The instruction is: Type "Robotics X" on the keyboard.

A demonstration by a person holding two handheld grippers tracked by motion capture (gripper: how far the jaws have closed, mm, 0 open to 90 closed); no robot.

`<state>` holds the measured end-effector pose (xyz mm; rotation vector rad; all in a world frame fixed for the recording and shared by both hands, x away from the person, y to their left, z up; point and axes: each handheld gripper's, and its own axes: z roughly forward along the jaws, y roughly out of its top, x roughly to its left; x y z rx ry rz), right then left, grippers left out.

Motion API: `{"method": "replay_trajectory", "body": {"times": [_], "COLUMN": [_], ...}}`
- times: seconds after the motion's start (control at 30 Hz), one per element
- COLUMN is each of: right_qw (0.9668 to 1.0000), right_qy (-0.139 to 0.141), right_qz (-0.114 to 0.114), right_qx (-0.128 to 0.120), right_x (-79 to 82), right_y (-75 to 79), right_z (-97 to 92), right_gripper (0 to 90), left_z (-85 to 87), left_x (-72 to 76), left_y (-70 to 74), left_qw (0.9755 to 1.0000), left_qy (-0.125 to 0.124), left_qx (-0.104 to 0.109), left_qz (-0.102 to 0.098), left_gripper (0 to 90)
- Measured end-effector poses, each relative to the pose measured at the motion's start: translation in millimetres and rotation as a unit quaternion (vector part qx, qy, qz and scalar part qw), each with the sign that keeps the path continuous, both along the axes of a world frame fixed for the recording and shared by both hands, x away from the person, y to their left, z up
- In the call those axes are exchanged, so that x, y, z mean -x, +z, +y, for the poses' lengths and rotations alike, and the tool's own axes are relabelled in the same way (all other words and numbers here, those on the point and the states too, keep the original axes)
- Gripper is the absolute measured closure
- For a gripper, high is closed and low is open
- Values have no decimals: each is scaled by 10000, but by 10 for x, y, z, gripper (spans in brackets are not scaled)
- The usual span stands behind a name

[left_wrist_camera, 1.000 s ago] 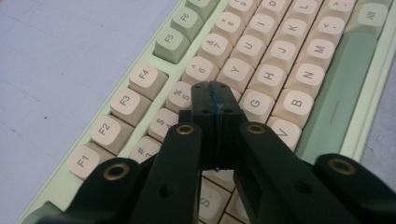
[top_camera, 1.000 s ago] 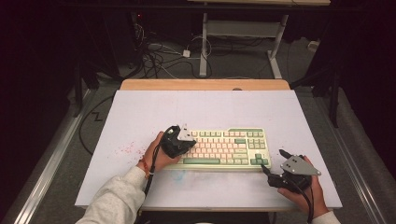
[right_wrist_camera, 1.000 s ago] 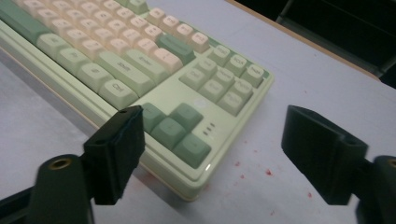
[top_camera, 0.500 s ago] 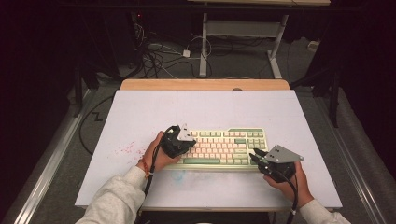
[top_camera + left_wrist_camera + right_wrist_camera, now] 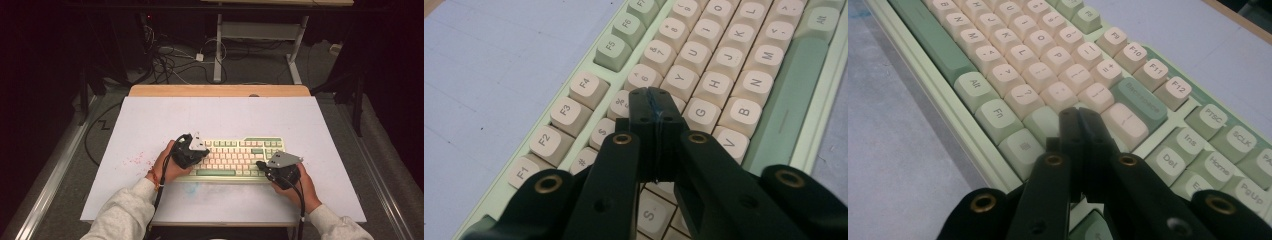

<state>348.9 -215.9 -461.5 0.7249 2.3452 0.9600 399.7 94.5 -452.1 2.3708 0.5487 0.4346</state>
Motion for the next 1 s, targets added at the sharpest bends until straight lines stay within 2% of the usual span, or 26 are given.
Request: {"method": "replay_trajectory", "body": {"times": [0.27,0.33,1.0], "right_qw": [10000,9999,10000], "right_qy": [9,23,10], "right_qz": [33,65,52], "right_qx": [27,101,68], "right_x": [-1,-11,-10], "right_y": [-4,-20,-35], "right_z": [13,20,17], "right_gripper": [900,900,900], "left_z": [-4,-6,-19], "left_x": [1,2,-19], "left_y": [2,3,21], "left_qw": [10000,10000,10000], "left_qy": [-13,-13,-15], "left_qx": [-20,-23,-46], "left_qz": [0,-5,-55], "left_gripper": [873,873,871]}}
